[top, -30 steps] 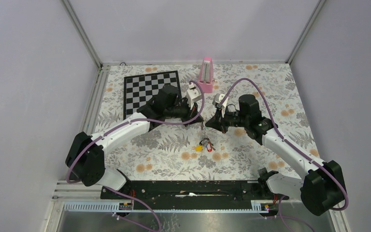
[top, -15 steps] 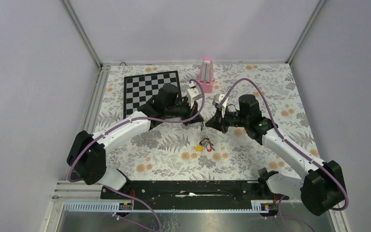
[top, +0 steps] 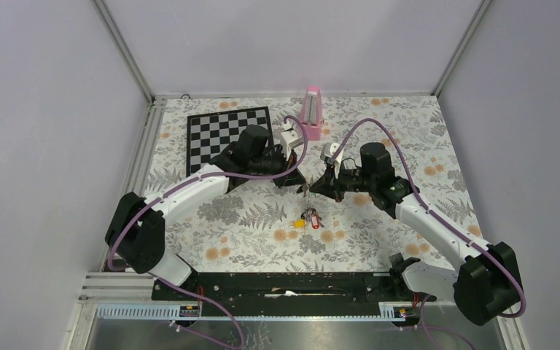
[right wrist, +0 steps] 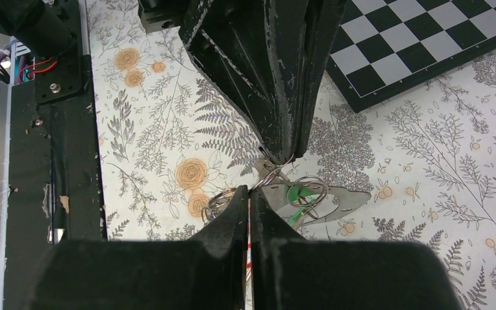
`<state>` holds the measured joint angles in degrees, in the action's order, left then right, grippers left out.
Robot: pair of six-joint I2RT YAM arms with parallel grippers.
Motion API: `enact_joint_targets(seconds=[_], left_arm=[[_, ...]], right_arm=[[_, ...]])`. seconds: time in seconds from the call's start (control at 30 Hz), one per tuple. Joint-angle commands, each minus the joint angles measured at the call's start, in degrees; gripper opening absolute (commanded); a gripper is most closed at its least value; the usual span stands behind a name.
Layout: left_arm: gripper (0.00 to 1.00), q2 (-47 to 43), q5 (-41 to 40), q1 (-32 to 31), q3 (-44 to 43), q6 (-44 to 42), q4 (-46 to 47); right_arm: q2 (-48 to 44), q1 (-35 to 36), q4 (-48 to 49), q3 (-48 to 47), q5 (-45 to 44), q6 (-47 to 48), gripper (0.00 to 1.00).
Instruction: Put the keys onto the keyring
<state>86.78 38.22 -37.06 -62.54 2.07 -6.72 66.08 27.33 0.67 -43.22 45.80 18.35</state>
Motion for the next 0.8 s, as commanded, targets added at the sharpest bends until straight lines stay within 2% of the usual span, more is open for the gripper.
enact_joint_targets(seconds=[0.0,0.27,0.4,0.6,0.77], left_arm=[[0.0,1.48,-6.15,3.0,-1.44,-0.57,1.62],[0.0,0.3,-3.61,3.22,-0.78,-1.62,1.5],[0.0,0.3,-1.63,3.39,-2.25,-5.06,-1.46],[0.0,2.68,2.33,3.4,-7.17,-9.79,-8.89],[0.0,4.99,5.03,3.44,-12.13,-13.47,-16.41]], right_arm=[[-1.62,1.03,-0.32,-1.68,8.92,-0.24,0.0],[-1.48,1.06,-0.32,-1.73,6.73,-0.65,0.0],[-1.35,1.06,0.16,-1.93,5.04,-1.1,0.0],[-1.38,1.06,-0.31,-2.96,5.33,0.06,0.0],[-1.77,1.01,-5.73,-4.38,4.34,5.59,0.0]])
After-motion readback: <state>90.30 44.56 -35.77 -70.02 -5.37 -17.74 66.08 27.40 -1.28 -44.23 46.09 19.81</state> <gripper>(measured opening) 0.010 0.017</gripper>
